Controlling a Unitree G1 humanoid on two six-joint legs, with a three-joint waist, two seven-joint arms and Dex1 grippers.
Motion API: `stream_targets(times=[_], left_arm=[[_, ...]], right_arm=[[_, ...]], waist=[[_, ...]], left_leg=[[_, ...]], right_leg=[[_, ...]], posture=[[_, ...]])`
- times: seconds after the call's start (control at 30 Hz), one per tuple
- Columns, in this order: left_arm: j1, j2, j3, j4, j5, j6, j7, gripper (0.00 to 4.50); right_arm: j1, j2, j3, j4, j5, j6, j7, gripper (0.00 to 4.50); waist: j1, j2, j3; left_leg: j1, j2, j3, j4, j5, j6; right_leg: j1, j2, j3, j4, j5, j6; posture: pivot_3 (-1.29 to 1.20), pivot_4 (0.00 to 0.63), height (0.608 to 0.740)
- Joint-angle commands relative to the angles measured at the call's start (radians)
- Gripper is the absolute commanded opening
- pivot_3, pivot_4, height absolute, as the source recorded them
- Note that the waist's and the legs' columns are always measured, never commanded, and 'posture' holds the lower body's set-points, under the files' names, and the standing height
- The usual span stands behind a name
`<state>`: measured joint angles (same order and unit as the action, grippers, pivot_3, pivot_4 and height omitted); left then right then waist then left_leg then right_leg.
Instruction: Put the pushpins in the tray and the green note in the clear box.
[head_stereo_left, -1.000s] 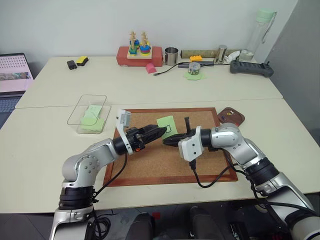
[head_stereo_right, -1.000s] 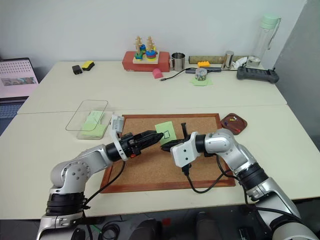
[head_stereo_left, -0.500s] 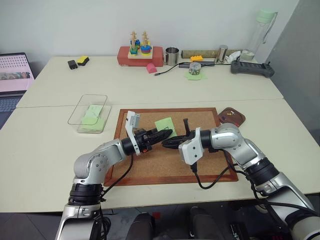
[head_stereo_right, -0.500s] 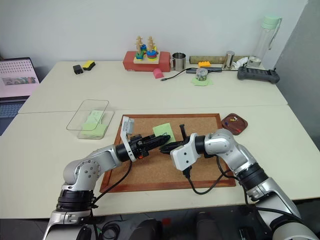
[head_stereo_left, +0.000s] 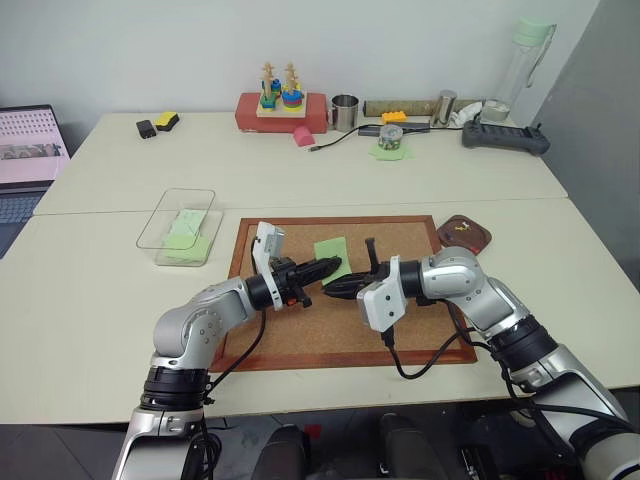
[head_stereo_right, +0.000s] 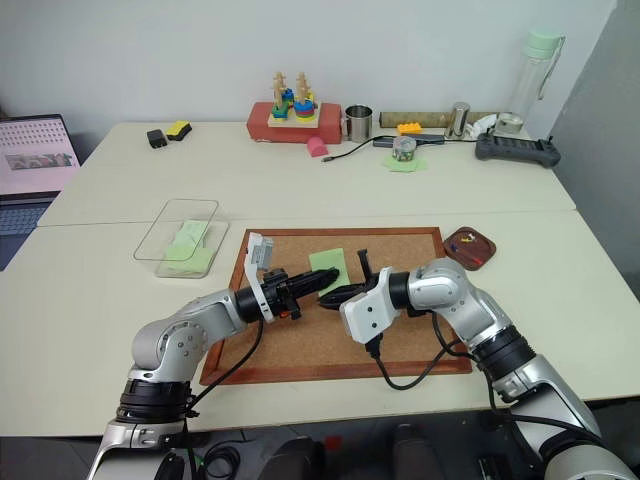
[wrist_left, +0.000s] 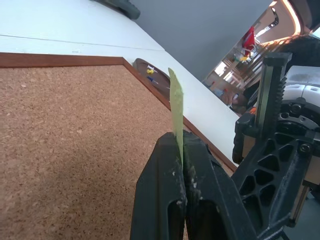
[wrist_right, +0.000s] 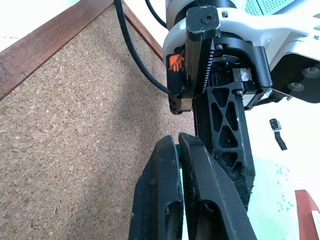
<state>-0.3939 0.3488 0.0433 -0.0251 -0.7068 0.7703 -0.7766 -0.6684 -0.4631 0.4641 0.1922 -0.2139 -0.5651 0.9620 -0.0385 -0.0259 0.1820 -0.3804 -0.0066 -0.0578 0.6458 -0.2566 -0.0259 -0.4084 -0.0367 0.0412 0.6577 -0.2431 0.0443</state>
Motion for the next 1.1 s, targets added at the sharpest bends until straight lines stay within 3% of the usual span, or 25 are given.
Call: stream_targets(times=[0.03,0.27,0.5,0.63,0.9,1.07,1.1], left_arm=[[-0.017,-0.019,-0.004,0.041,0.062,-0.076,0.031,0.07],[-0.038,-0.057,0.001,0.084,0.099,-0.125,0.047,0.07],[-0.020,-0.014,0.007,-0.033,0.098,-0.136,0.024,0.07],[0.020,0.031,-0.019,-0.117,0.139,-0.175,0.014,0.07],[0.044,0.060,-0.066,-0.191,0.174,-0.210,-0.004,0.07],[0.048,0.055,-0.076,-0.196,0.185,-0.222,-0.002,0.07],[0.051,0.055,-0.077,-0.199,0.186,-0.224,-0.001,0.02]], right_arm=[[-0.012,0.008,-0.030,-0.048,0.032,-0.015,-0.024,0.00],[0.065,-0.039,-0.137,-0.204,0.132,0.132,-0.046,0.00],[0.207,-0.132,-0.408,-0.283,0.180,0.593,-0.193,0.00],[0.235,-0.128,-0.554,-0.261,0.201,0.842,-0.325,0.00],[0.186,-0.098,-0.591,-0.095,0.235,1.022,-0.385,0.00],[0.144,-0.089,-0.583,0.008,0.243,1.027,-0.394,0.00],[0.139,-0.088,-0.582,0.021,0.246,1.026,-0.395,0.23]], waist=[[0.000,0.000,0.000],[0.009,0.000,0.000],[0.014,0.000,0.000],[0.011,0.000,0.000],[0.007,0.000,0.000],[0.006,0.000,0.000],[0.007,0.000,0.000]], left_leg=[[0.000,0.000,0.000,0.000,0.000,0.000],[0.000,0.000,0.000,0.000,0.000,0.000],[-0.001,-0.001,-0.001,0.001,0.000,0.000],[0.000,-0.001,0.000,0.000,0.000,0.000],[0.000,-0.001,0.006,0.000,0.000,0.000],[0.000,-0.001,0.007,0.000,0.000,0.000],[0.000,-0.001,0.007,0.000,0.000,0.000]], right_leg=[[0.000,0.000,0.000,0.000,0.000,0.000],[0.000,0.000,0.000,0.000,0.000,0.000],[0.001,-0.001,0.000,-0.001,0.000,0.000],[0.001,-0.001,0.000,-0.001,0.000,0.000],[0.001,0.000,0.001,-0.001,0.000,0.000],[0.001,0.000,0.001,-0.001,0.000,0.000],[0.001,0.001,0.001,-0.001,0.000,0.000]], posture=[[0.00,0.150,0.740],[0.00,0.150,0.740],[0.00,0.150,0.740],[0.00,0.150,0.740],[0.00,0.150,0.740],[0.00,0.150,0.740],[0.00,0.150,0.740]])
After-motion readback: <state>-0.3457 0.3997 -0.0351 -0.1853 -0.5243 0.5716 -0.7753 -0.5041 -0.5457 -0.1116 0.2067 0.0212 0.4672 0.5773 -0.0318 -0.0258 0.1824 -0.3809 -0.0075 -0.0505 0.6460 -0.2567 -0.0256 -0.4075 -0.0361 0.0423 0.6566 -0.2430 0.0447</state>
